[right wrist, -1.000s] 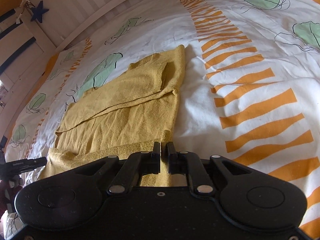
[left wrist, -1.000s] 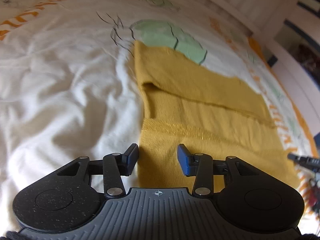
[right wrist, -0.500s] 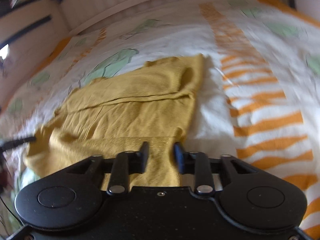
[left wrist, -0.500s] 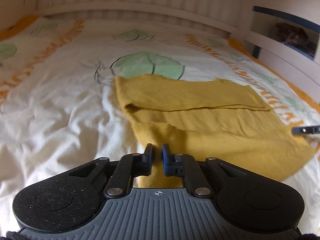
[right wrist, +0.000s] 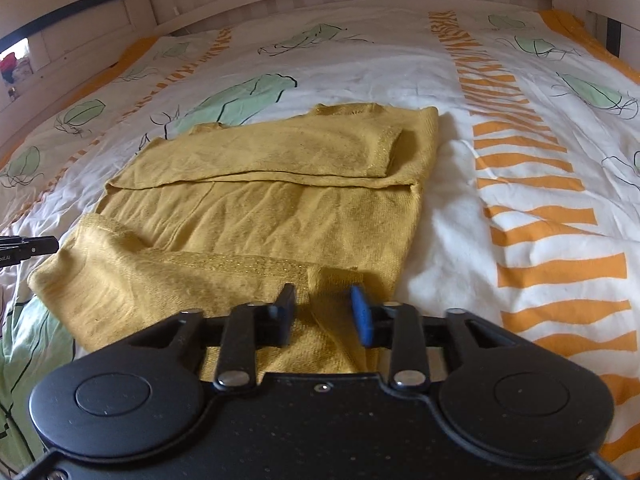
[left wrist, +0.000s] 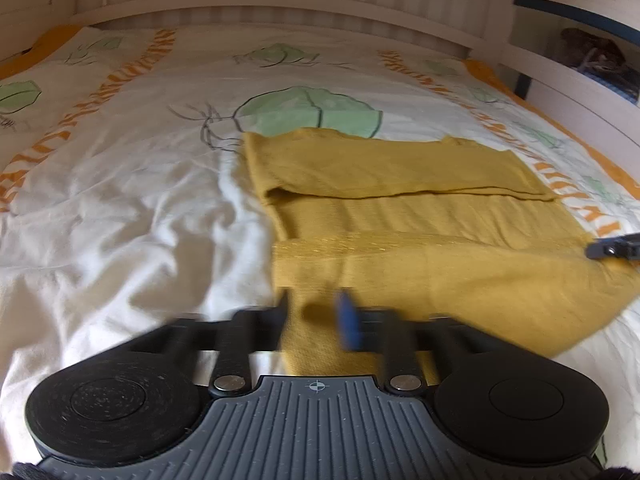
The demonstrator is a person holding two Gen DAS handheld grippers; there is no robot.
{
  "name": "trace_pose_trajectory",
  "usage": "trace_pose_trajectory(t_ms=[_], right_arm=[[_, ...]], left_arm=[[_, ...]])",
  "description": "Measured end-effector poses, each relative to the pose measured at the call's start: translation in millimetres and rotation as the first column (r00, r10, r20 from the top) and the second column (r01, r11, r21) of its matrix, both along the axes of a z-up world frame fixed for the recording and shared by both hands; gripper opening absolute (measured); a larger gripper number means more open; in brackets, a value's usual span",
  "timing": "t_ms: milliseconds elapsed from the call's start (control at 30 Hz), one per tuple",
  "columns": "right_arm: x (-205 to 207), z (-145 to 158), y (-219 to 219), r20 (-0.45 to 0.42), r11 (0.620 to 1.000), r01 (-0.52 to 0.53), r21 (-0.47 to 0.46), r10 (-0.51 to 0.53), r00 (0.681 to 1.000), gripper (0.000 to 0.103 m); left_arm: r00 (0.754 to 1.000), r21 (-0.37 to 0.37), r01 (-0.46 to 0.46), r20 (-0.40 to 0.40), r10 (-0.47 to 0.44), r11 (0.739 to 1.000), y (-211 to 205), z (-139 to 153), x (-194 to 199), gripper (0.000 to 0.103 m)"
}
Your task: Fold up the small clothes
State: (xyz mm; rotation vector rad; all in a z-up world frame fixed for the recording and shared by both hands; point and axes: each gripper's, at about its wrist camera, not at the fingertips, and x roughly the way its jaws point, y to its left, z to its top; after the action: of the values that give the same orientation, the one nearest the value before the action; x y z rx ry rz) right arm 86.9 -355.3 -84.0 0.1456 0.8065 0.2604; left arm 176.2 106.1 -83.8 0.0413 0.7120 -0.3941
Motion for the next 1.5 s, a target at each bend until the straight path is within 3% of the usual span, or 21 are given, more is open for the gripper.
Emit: trace_pose_trajectory(t_ms=[200,233,267,300,500,567,600,700,833,1000,1033,1067,1100,1233,1300,1400,1500], right_arm=[[3,-5,1,-0.017,1.0,-0.004,0.01,0.004,1.0,0.053],[3,-5,2,-0.015,1.0,-0.005,0.007,0.005,1.0,0.045],[3,-4,3,-0.007,1.0,-0.006,0.001,0.006,1.0,0.038],[2,-3,4,0.0,1.0,-0.008,-0.006,0.008,1.0,0.023],[-14,14,7,0.084,0.999,-0.041,0.0,0.041,0.996,0.02],[-19,18,7,0.096,0.998,-0.062,0.017,0.06,0.994,0.02],[-21,19,8,0.1,0.998,-0.065,0.019,0.063,0.993,0.02],[-22,17,6,0.084,0.998,-0.06,0.025,0.057,0.995,0.02],[-20,13,2,0.065,0.998,-0.034,0.049,0.031,0.997,0.02],[-19,12,4,0.053,0.998,-0.044,0.052,0.042,0.998,0.021],[-19,12,5,0.05,0.998,-0.047,0.051,0.045,0.998,0.021],[-19,11,6,0.047,0.997,-0.05,0.051,0.047,0.998,0.021],[-18,11,6,0.044,0.997,-0.052,0.052,0.05,0.998,0.021],[-18,9,7,0.037,0.997,-0.057,0.057,0.055,0.998,0.022],[-17,6,7,0.025,0.996,-0.059,0.061,0.058,0.998,0.022],[-15,3,9,0.012,0.996,-0.066,0.056,0.065,0.998,0.022],[-15,3,11,0.011,0.996,-0.071,0.055,0.07,0.997,0.023]], left_arm=[[0.998,-0.019,-0.016,-0.056,0.015,1.0,2,-9,20,0.04],[0.998,-0.028,-0.005,-0.07,0.003,1.0,1,-11,22,0.04],[0.998,-0.034,0.001,-0.07,-0.004,0.999,0,-12,22,0.025],[0.999,-0.028,-0.005,-0.048,0.003,1.0,-1,-11,18,0.009],[0.993,0.034,0.022,0.118,-0.025,0.999,-11,5,-16,0.009],[0.983,0.077,0.058,0.168,-0.07,0.995,-16,11,-29,0.008],[0.971,0.124,0.089,0.209,-0.114,0.988,-20,13,-38,0.003],[0.928,0.268,0.158,0.289,-0.236,0.95,-35,16,-61,0.003],[0.912,0.307,0.216,0.275,-0.304,0.927,-45,13,-68,0.003],[0.947,0.238,0.208,0.196,-0.256,0.949,-41,12,-43,0.007],[0.951,0.236,0.199,0.189,-0.246,0.951,-41,12,-37,0.014],[0.954,0.239,0.187,0.186,-0.234,0.953,-40,12,-32,0.038],[0.958,0.238,0.178,0.178,-0.223,0.955,-38,11,-26,0.054],[0.98,0.186,0.133,0.121,-0.157,0.974,-27,6,-4,0.055],[0.977,0.199,0.156,0.11,-0.18,0.967,-28,4,5,0.056],[0.948,0.263,0.246,0.135,-0.288,0.933,-38,4,13,0.056],[0.915,0.294,0.343,0.11,-0.388,0.892,-50,5,26,0.057]])
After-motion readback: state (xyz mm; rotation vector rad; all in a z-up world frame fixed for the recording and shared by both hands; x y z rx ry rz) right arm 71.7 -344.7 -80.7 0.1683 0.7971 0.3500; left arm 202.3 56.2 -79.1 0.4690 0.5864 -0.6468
